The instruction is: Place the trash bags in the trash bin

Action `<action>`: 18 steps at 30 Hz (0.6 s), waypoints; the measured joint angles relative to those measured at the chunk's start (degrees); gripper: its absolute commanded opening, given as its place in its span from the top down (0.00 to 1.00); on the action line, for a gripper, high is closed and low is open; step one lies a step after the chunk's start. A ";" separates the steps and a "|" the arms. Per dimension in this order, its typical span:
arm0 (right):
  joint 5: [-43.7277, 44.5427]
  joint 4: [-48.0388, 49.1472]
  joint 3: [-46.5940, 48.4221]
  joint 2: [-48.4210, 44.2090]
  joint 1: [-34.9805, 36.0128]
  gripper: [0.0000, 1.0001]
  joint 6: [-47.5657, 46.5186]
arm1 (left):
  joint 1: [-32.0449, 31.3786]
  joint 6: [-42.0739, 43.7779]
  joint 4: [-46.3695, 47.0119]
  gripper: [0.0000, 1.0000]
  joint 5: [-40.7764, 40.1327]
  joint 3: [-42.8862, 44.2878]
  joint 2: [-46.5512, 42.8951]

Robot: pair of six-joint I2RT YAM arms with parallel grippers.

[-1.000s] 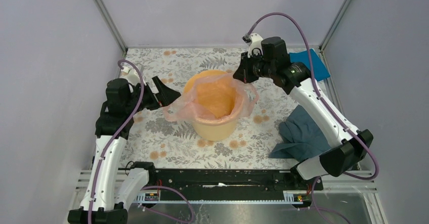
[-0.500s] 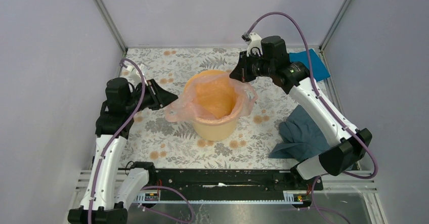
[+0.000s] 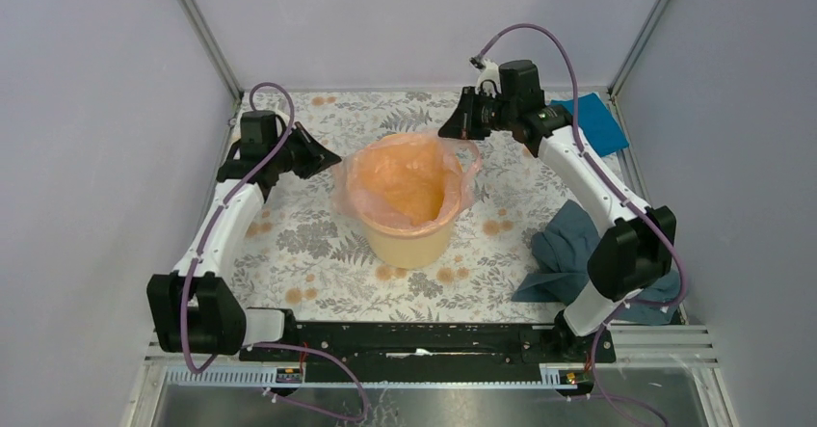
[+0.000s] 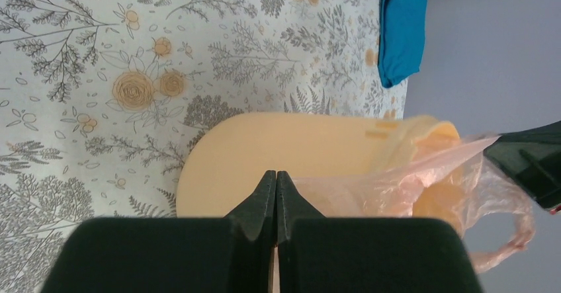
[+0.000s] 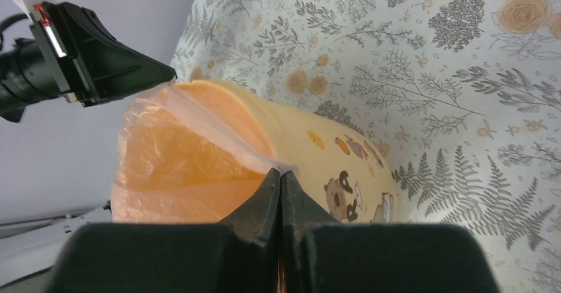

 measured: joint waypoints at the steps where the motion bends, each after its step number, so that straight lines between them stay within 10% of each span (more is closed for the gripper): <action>1: -0.90 0.46 -0.02 0.83 -0.59 0.97 0.90 | 0.00 -0.57 0.26 1.00 -0.11 0.63 1.20; 18: -17.07 22.29 -6.08 7.82 -6.60 0.97 24.00 | -0.22 -6.95 9.11 1.00 1.66 -10.25 0.11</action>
